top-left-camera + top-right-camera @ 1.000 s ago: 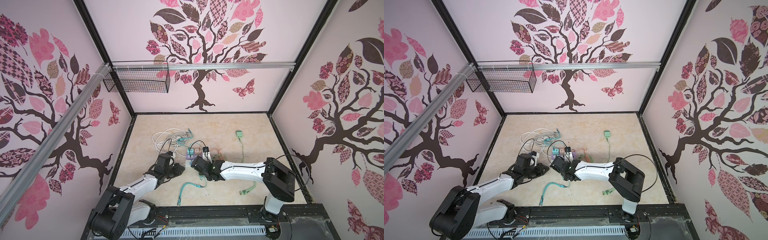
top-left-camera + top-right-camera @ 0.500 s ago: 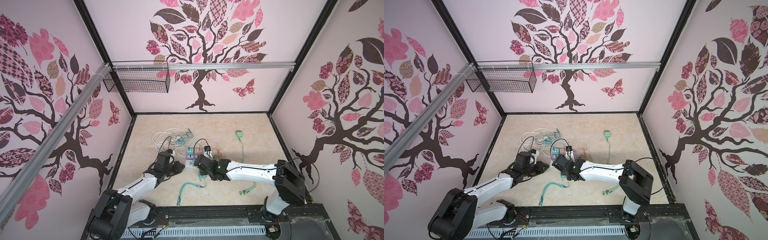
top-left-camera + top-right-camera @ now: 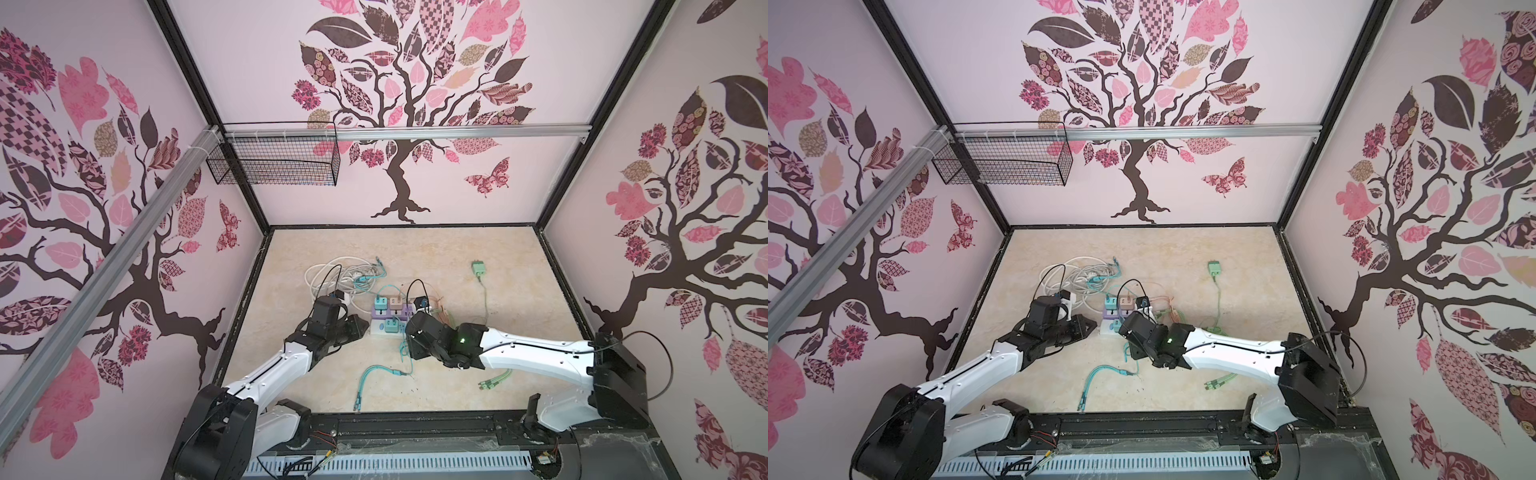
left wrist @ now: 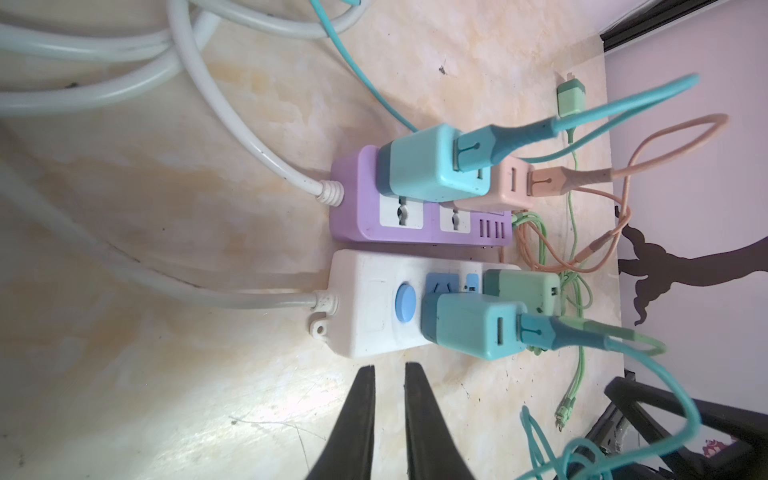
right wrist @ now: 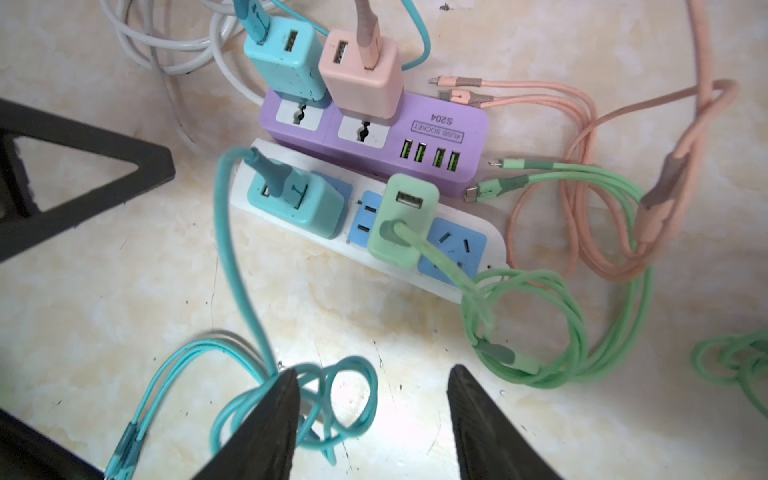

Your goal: Insert the plug

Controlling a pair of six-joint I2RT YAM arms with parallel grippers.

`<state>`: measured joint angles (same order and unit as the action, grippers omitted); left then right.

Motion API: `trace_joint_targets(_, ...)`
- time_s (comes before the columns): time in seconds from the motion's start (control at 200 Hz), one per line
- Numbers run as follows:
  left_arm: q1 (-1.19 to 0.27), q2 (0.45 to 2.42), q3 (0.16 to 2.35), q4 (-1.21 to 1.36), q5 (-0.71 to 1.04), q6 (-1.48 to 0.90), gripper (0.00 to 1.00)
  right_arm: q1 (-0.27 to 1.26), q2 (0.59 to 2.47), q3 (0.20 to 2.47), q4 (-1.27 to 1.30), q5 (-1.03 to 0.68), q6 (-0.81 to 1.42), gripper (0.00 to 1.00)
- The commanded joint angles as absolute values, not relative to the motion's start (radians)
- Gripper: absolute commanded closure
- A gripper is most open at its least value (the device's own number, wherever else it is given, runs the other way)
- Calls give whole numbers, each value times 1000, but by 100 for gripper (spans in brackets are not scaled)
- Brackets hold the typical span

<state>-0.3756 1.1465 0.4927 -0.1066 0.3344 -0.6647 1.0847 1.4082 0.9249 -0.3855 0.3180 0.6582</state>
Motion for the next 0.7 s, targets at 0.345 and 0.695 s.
trace_joint_targets(0.345,-361,963,586,-333,273,-588,79,774,1045,601,-227,34,509,46)
trace_joint_targets(0.695,-359,847,624,-457,276,-579,68,674,1144,481,-19,-68,510,52)
